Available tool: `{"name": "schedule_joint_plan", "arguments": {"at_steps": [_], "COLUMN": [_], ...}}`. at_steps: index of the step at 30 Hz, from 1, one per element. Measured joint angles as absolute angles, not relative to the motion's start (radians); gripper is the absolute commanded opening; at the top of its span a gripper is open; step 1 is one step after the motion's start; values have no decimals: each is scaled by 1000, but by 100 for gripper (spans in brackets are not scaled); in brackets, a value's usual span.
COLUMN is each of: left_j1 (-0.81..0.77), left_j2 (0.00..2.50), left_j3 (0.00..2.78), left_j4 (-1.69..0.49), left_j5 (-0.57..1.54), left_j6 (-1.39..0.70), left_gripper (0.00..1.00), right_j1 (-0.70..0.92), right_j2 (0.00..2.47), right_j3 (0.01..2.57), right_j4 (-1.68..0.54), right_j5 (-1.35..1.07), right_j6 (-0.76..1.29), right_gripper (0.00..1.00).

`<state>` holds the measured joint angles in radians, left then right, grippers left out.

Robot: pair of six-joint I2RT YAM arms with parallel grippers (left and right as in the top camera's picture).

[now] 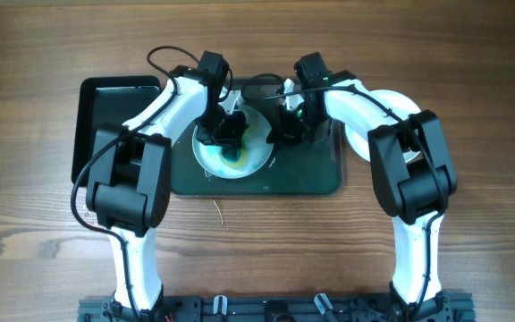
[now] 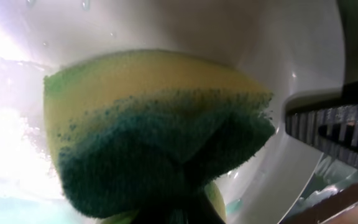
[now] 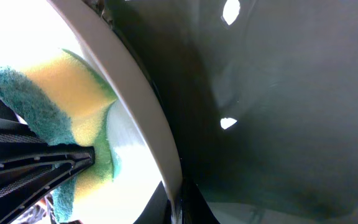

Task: Clean dirty plates on tray and stack at the side
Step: 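Scrub the last plate with the sponge while the right gripper holds it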

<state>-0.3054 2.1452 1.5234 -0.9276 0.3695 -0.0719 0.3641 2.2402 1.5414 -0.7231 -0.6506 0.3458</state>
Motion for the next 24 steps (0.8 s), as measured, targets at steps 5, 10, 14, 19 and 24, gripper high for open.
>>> {"name": "schedule_joint_plan", "arguments": {"at_steps": [5, 10, 14, 19, 24], "left_j1": [-305, -335, -337, -327, -281], "left_j2": [2145, 2137, 2135, 2135, 2137], "left_j3": [1523, 1541, 1542, 1543, 1534], "left_j4": [-893, -951, -984, -989, -977], "left_j5": [303, 97, 13, 61, 262], "left_j6": [-213, -464, -572, -543, -326], "left_gripper": [4, 4, 4, 4, 4], "right_j1": [358, 372, 385, 385, 376], "right_j2": [2240, 2240, 2240, 2241, 2241], "right_j3": [1541, 1541, 1541, 1541, 1541], "right_j4": [-712, -701, -698, -701, -713], "right_j5": [-651, -651, -652, -654, -651], "right_j6": [347, 348, 352, 355, 354], "right_gripper": [4, 4, 4, 4, 4]}}
